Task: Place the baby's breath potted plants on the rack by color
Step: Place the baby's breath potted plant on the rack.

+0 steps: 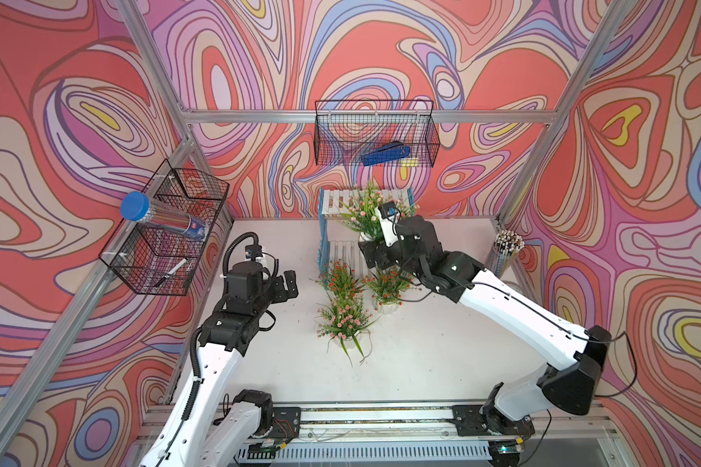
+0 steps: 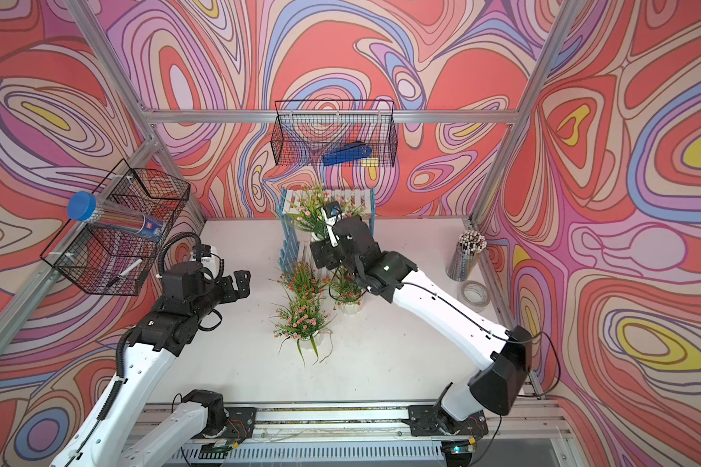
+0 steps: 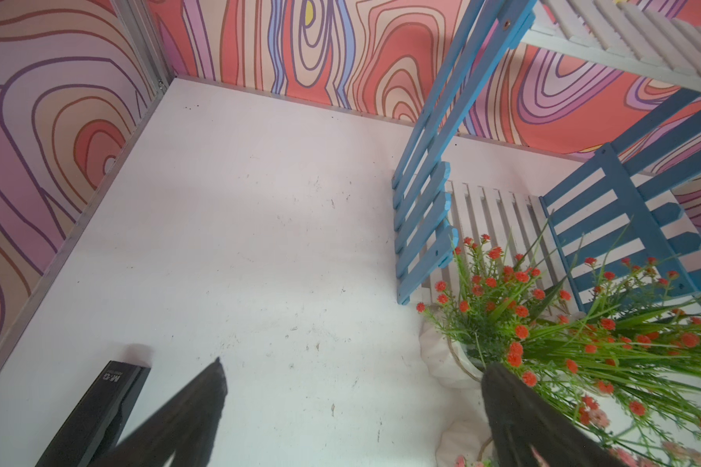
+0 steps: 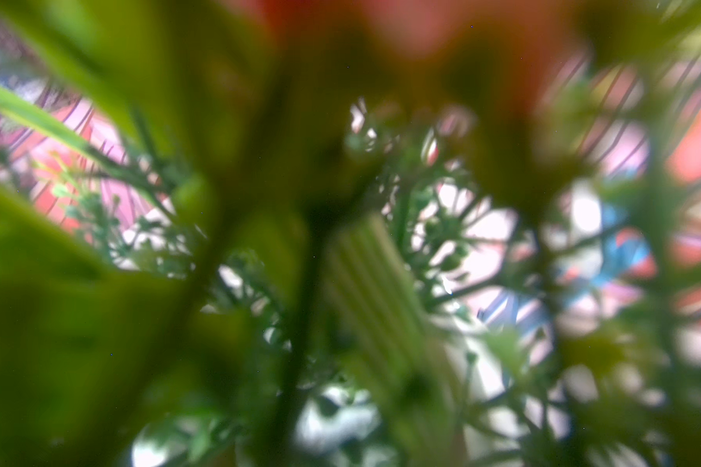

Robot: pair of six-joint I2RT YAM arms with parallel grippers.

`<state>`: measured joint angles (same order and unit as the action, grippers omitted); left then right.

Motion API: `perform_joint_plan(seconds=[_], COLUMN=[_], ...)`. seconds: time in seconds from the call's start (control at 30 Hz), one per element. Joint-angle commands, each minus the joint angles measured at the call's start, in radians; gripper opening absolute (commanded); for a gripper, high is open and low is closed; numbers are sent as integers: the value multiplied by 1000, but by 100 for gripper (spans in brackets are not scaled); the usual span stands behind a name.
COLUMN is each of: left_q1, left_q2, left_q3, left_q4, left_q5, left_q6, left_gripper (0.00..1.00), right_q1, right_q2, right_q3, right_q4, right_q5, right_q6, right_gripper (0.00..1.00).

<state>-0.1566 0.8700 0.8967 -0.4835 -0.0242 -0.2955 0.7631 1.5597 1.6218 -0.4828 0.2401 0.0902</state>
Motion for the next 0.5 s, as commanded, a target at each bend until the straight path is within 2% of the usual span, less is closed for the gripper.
perform_joint_plan(seconds=[0.0,0.23,0.47], left_q1=[-2,-2,-2], left_q2=[-20,-25,-29], left_q3=[35,33,32], left_q4=[-33,-32,-32], left_q5=[17,32,36], left_q6=[8,-1,4], left_gripper=[100,100,100], right_q1=[-67,-204,-257], right_q2=[82,278,366], right_q3=[182,444,551], right_q4=[-8,-50,-81], right_q5=[-81,-172,-191], right_q6=[-49,-35,-70], right_gripper=[50,50,50])
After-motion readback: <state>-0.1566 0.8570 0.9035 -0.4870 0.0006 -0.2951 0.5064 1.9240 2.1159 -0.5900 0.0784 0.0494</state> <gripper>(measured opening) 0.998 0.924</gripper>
